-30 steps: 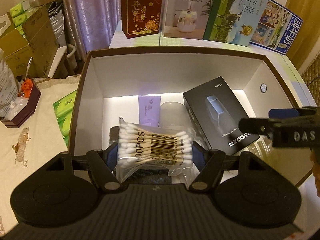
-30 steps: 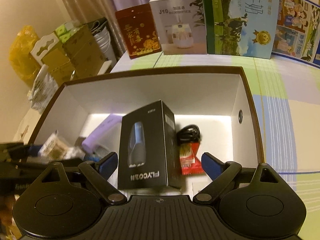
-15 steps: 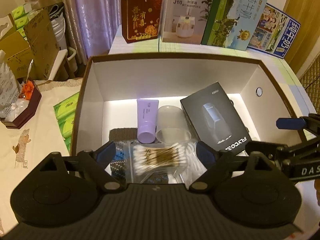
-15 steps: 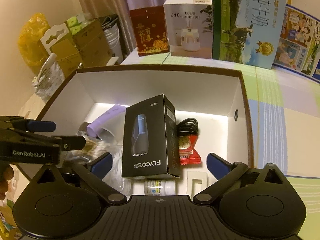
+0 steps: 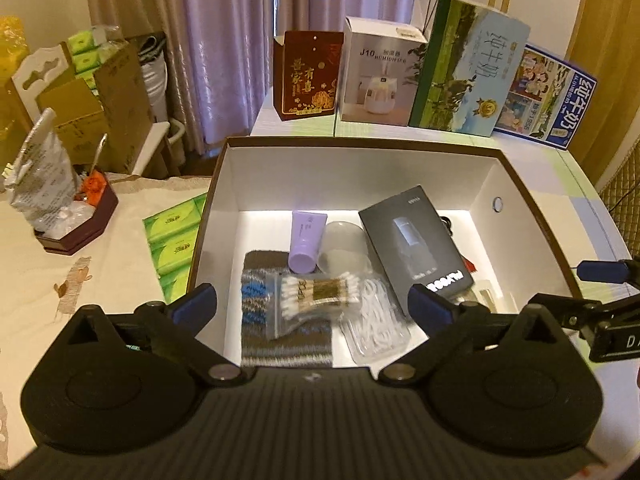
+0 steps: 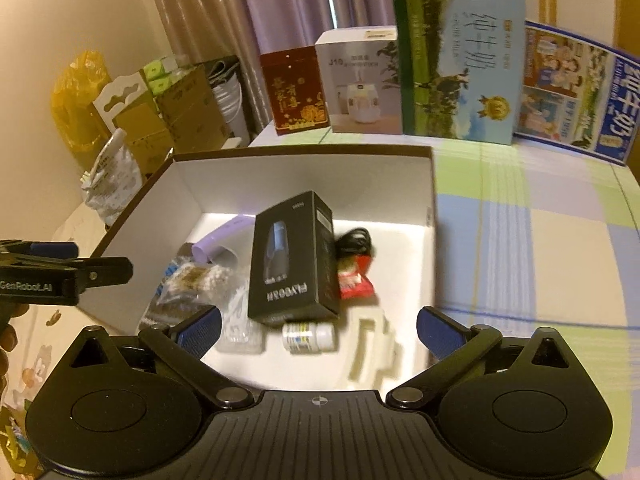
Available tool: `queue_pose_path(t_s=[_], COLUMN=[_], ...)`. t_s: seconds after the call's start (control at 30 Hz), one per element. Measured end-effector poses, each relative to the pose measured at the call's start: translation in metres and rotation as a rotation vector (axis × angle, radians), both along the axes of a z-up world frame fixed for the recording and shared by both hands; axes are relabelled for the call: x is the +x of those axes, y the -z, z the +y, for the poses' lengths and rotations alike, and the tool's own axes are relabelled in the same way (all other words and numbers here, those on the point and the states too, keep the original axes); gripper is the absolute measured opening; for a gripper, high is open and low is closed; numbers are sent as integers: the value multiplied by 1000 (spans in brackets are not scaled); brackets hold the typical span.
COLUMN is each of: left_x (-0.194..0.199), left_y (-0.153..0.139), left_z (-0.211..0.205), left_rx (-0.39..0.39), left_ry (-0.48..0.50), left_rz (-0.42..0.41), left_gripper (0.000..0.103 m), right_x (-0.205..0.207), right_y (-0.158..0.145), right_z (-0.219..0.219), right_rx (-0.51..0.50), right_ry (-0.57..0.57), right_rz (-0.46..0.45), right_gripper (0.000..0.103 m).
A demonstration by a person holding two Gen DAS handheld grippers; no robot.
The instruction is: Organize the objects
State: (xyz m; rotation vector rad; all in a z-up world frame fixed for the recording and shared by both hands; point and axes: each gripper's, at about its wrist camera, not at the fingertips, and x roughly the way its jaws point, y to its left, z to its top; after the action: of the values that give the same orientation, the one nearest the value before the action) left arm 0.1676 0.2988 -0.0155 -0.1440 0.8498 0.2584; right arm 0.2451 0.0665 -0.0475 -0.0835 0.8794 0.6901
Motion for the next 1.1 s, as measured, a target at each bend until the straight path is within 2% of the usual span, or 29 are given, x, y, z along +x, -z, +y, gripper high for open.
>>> queue_pose_path(t_s=[0.23, 0.43, 0.73, 1.1], left_x=[-29, -52, -81, -117], left_y=[-9, -13, -26, -32], left_z=[-41, -87, -151, -227], left_rx=[-31, -17, -70, -78], left_ry=[16, 48, 88, 153], left_rz=[-10, -19, -50, -61], left_gripper=[102, 102, 102, 101], right_x=[-27, -49, -80, -123], right_y=[-12, -21, -35, -46], right_z=[-44, -84, -151, -226], right_rx=[-2, -5, 14, 8], right_ry=[20, 44, 95, 140], right_rz=[5, -5, -21, -40], right_gripper=[101, 101, 101, 101])
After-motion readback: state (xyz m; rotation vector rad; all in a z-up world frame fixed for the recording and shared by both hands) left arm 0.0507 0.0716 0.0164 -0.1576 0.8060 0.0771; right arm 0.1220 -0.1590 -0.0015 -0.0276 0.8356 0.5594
